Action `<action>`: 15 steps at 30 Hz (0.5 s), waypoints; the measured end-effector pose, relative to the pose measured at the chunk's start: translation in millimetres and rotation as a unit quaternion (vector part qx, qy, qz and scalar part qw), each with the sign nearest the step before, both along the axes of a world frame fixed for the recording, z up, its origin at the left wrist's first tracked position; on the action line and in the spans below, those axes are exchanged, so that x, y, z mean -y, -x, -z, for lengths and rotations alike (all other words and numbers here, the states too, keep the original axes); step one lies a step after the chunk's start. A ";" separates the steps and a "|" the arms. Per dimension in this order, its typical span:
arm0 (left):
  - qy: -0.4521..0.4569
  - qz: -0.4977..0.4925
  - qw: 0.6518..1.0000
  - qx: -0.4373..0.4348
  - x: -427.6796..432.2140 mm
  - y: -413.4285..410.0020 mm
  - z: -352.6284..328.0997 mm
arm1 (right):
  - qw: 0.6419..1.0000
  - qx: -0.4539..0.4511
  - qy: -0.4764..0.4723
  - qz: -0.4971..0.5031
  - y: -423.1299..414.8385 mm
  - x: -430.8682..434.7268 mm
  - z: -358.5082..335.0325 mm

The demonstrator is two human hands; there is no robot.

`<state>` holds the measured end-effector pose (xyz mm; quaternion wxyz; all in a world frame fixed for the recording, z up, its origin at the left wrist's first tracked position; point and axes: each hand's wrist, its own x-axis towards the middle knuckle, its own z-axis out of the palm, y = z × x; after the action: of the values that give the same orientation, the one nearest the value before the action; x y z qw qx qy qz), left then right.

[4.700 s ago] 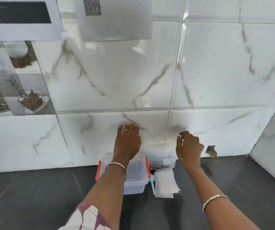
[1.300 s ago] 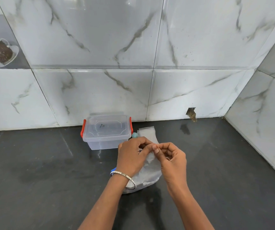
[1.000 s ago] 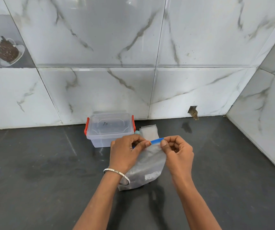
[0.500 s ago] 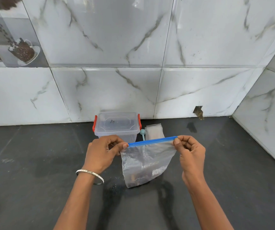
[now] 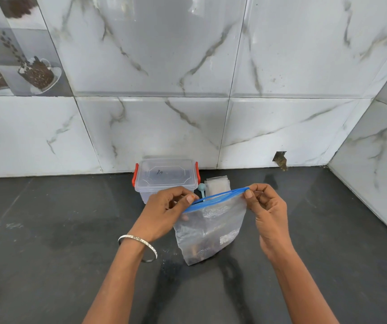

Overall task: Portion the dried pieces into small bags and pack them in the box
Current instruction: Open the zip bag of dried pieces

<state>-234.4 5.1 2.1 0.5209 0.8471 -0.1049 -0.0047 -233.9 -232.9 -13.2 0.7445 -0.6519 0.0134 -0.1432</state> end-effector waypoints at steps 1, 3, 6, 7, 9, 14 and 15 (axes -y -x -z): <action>0.003 0.005 1.000 -0.006 2.7 -1.5 -0.6 | 1.000 -0.002 -0.001 -0.003 0.7 0.4 0.9; -0.005 0.019 1.000 -0.021 7.3 -3.4 -1.0 | 1.000 -0.008 0.001 -0.006 2.1 1.6 2.5; -0.031 0.060 0.997 -0.043 13.3 -3.6 -3.2 | 1.000 -0.008 0.003 -0.005 4.6 1.6 4.0; -0.039 0.078 0.995 -0.050 14.7 -3.6 -4.0 | 1.000 -0.006 0.004 -0.004 5.5 1.0 4.1; -0.058 0.107 0.990 -0.065 16.7 -3.9 -4.5 | 1.000 -0.006 0.016 0.002 6.5 -0.6 4.9; -0.119 0.058 0.990 -0.041 20.2 -5.4 -8.1 | 0.976 0.065 0.208 0.005 13.8 -5.4 -6.2; -0.131 0.048 0.990 -0.024 20.9 -5.7 -10.0 | 0.955 0.093 0.281 -0.007 16.5 -7.7 -10.8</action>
<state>-228.7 -15.9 12.1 0.4070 0.9018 -0.1312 -0.0631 -250.4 -225.2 -2.3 0.5299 -0.8188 -0.1016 -0.1961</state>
